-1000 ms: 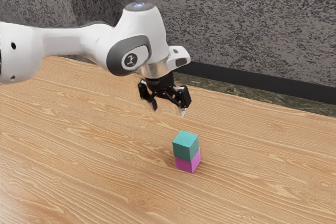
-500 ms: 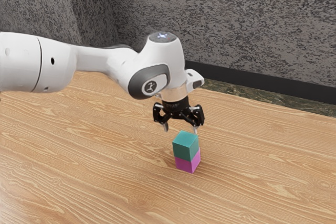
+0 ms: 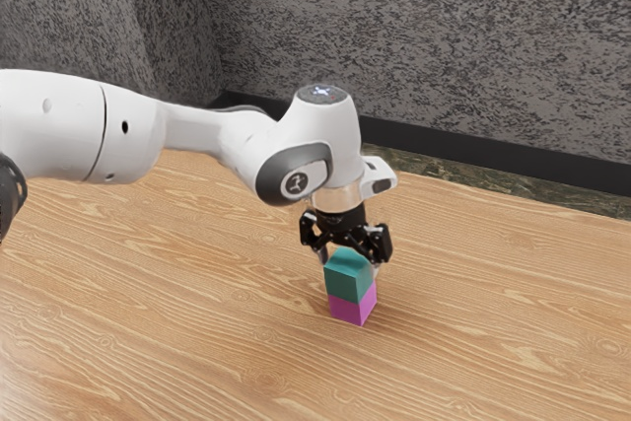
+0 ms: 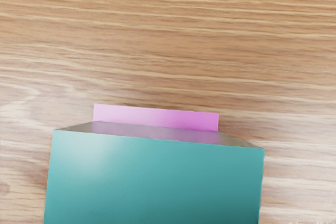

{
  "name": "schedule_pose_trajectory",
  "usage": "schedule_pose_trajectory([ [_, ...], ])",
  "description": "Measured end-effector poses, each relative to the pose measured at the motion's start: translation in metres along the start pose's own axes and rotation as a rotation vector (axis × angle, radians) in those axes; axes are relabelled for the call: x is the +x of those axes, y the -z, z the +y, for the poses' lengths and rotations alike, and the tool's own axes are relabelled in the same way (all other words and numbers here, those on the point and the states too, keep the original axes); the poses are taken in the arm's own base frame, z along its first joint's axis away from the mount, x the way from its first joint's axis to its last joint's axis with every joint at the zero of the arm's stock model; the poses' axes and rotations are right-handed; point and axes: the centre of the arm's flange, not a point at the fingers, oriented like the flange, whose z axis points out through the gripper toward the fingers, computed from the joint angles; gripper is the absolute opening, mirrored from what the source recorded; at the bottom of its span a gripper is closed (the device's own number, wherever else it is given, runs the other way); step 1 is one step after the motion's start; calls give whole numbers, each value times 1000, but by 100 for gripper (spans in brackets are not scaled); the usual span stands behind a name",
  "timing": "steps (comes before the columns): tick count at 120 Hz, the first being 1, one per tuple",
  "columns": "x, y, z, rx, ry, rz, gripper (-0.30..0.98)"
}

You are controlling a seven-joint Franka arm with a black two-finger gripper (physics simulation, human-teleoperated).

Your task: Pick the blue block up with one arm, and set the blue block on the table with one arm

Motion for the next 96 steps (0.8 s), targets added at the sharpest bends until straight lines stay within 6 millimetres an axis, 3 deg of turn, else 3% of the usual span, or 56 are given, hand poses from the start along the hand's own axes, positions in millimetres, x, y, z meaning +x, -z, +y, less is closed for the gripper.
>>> schedule_pose_trajectory([
  [36,1,-24,-5,5,-113,-36,68],
  [46,2,-29,-6,4,-136,-43,63],
  [68,2,-29,-6,0,-177,-44,44],
  [96,6,-17,-3,-4,-218,-20,40],
])
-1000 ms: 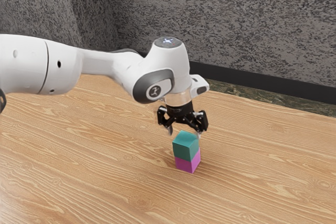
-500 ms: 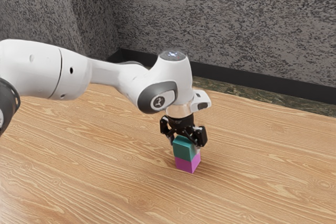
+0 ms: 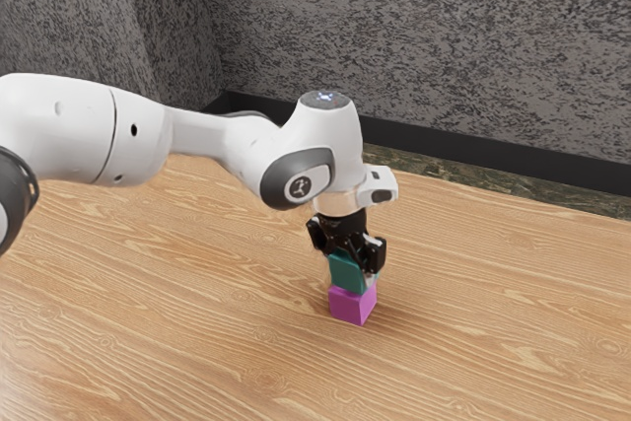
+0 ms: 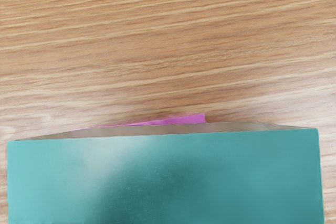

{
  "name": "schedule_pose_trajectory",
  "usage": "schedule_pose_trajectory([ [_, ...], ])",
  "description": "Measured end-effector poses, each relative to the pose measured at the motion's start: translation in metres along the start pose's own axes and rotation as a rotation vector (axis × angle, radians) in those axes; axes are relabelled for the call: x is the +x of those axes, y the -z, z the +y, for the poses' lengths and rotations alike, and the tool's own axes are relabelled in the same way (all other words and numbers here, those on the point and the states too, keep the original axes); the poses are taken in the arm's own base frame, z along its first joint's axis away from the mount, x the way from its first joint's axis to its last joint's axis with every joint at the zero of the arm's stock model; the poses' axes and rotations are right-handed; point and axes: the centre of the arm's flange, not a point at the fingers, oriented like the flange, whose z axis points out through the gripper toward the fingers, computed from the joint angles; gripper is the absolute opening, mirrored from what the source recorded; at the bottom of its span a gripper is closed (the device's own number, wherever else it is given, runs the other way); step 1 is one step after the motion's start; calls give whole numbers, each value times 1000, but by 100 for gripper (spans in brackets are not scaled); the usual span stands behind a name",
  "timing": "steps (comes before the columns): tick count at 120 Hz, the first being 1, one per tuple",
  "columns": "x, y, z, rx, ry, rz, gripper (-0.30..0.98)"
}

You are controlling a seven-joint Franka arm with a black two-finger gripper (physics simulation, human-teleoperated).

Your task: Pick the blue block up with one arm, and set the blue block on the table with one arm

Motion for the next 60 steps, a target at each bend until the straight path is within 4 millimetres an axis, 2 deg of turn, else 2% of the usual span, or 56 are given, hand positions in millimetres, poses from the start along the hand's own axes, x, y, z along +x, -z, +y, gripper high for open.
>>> schedule_pose_trajectory([
  [5,3,7,4,-2,-11,15,38],
  [13,2,14,24,-11,-50,29,36],
  [27,-2,19,73,-32,-132,45,33],
  [33,-3,6,91,-42,-160,28,32],
  [40,-4,-17,102,-48,-178,-2,31],
  [50,-6,-43,108,-52,-189,-40,30],
  [60,-8,-61,110,-55,-194,-66,31],
])
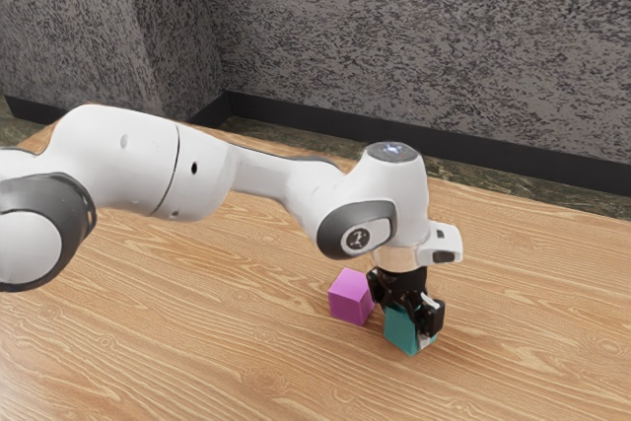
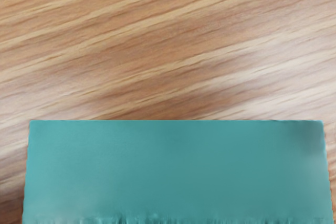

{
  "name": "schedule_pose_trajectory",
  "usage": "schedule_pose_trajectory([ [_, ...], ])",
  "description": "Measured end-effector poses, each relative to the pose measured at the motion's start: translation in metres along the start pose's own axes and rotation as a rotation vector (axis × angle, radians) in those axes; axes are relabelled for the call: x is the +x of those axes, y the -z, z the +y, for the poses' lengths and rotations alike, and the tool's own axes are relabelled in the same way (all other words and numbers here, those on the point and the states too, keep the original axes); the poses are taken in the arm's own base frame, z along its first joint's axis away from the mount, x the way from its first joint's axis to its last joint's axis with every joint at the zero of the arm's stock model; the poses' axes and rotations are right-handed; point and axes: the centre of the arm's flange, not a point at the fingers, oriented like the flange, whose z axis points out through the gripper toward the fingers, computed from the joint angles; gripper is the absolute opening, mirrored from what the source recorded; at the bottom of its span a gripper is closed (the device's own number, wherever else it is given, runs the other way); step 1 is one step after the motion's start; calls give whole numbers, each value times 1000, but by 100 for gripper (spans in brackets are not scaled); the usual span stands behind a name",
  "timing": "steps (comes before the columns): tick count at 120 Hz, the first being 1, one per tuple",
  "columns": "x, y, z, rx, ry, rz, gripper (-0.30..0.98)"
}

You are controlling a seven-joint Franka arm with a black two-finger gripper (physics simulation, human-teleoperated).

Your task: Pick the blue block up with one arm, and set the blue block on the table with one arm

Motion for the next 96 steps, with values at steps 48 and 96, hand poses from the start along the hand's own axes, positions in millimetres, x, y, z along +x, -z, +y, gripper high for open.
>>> schedule_pose_trajectory([
  [48,5,57,5,0,-24,97,61],
  [96,-142,409,-288,88,433,265,67],
])
